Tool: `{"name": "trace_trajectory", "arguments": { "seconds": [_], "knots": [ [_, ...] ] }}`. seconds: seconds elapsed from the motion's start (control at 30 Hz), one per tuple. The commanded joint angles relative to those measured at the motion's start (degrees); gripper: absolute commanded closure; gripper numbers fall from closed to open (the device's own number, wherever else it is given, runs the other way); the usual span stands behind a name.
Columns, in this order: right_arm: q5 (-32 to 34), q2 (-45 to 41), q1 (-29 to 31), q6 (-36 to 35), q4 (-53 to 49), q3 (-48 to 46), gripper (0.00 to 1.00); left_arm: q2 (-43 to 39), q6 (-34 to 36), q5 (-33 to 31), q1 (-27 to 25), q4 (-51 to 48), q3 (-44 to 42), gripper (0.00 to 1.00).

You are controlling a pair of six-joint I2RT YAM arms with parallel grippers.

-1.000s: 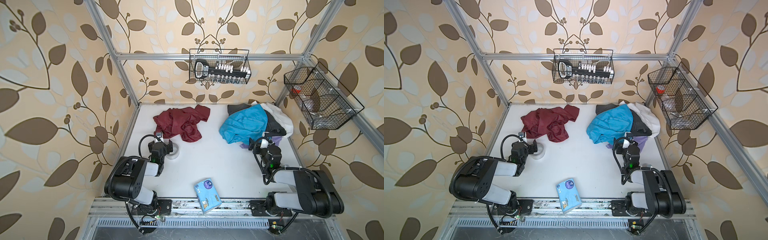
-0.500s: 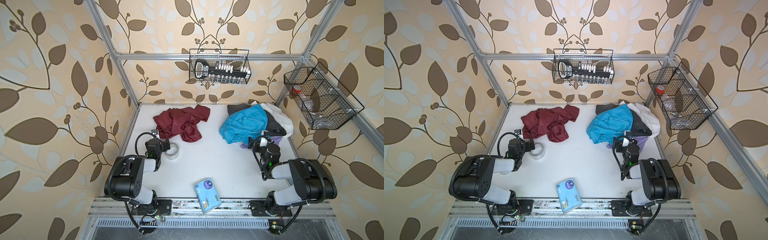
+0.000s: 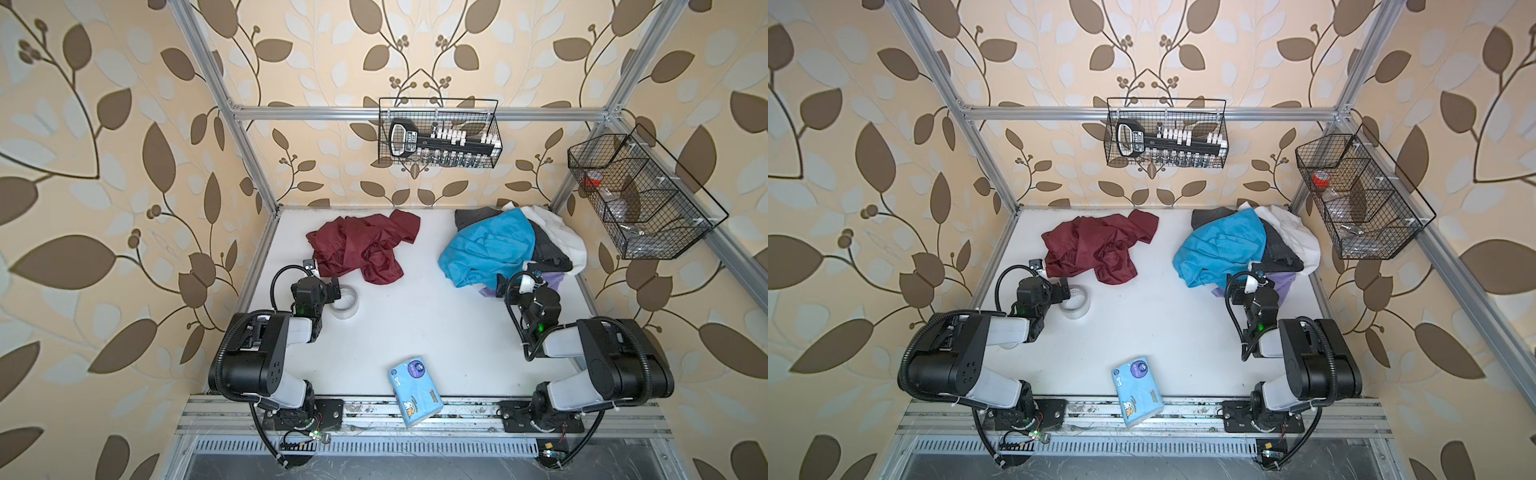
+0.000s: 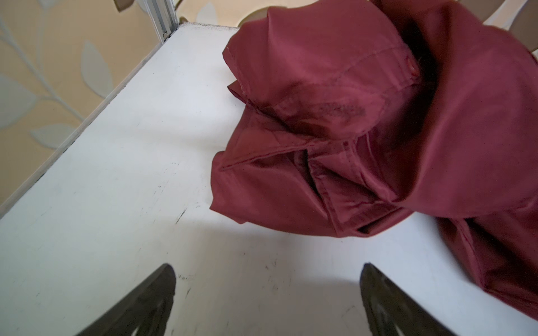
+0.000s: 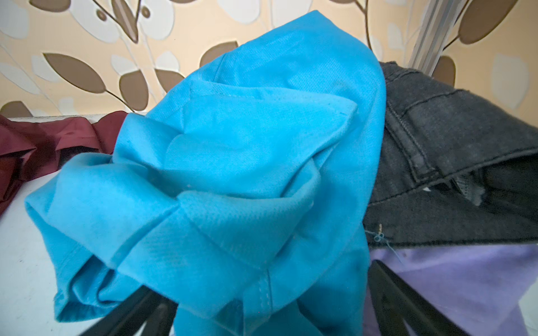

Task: Pick out a specific cloth from the pile

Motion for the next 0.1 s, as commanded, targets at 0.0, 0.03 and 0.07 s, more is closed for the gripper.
{"name": "trace_trajectory", "arguments": {
  "seconds": [0.0,0.03,0.07],
  "knots": [
    [-0.8,0.0,-0.2,-0.3,0.8,1.0,0.00,-0.5,-0.2,1.4,0.2,0.6,0.9,0.01],
    [-0.8,0.0,-0.2,-0.3,0.8,1.0,0.00,-0.6,-0.1,1.4,0.3,0.6,0.9,0.01],
    [-0.7,0.0,-0.2,-0.3,0.8,0.9,0.01,-0.6,-0.2,1.4,0.2,0.6,0.9,0.01]
  ]
}}
